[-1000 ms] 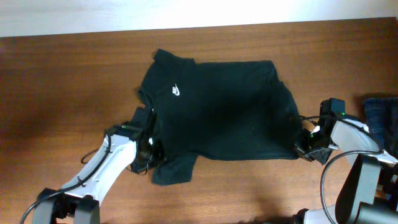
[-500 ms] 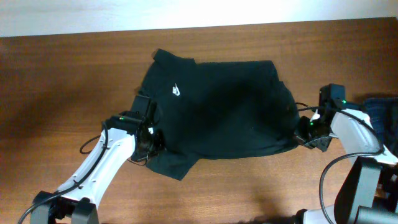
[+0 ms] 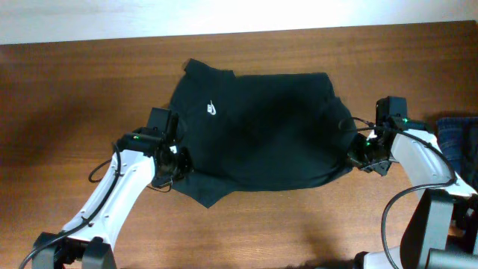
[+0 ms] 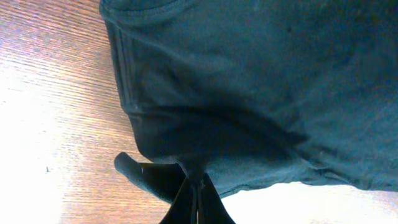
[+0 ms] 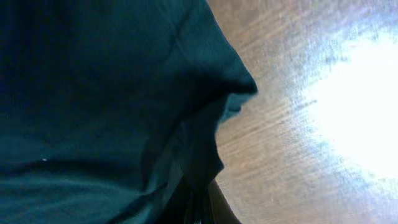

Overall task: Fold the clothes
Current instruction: 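Lift the hem and fold it upward toward the collar with both grippers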

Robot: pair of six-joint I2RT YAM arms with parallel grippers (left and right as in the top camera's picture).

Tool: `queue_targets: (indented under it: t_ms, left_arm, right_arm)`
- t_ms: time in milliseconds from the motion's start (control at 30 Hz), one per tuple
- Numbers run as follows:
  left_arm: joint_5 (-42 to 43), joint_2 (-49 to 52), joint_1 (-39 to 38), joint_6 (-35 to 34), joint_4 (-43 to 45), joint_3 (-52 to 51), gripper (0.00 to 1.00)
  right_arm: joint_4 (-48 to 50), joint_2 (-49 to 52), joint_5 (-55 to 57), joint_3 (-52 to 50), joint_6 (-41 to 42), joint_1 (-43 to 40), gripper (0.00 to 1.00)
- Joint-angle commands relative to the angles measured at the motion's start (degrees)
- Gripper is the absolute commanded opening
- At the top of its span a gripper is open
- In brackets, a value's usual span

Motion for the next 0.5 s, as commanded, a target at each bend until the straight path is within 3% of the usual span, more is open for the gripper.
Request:
queue_targets:
  t_ms: [0, 467]
  left_arm:
    - [0.6, 0.2, 0.8, 1.1, 0.2, 1.2, 0.01]
    - [0.6, 0.2, 6.3, 1.2, 0.1, 1.3, 0.01]
  right_arm:
    - [0.3, 0.3, -1.0, 1.6, 0.5, 0.2, 0.04]
    - [3.6, 0.3, -0.9, 2.1, 3.7, 0.2, 0.04]
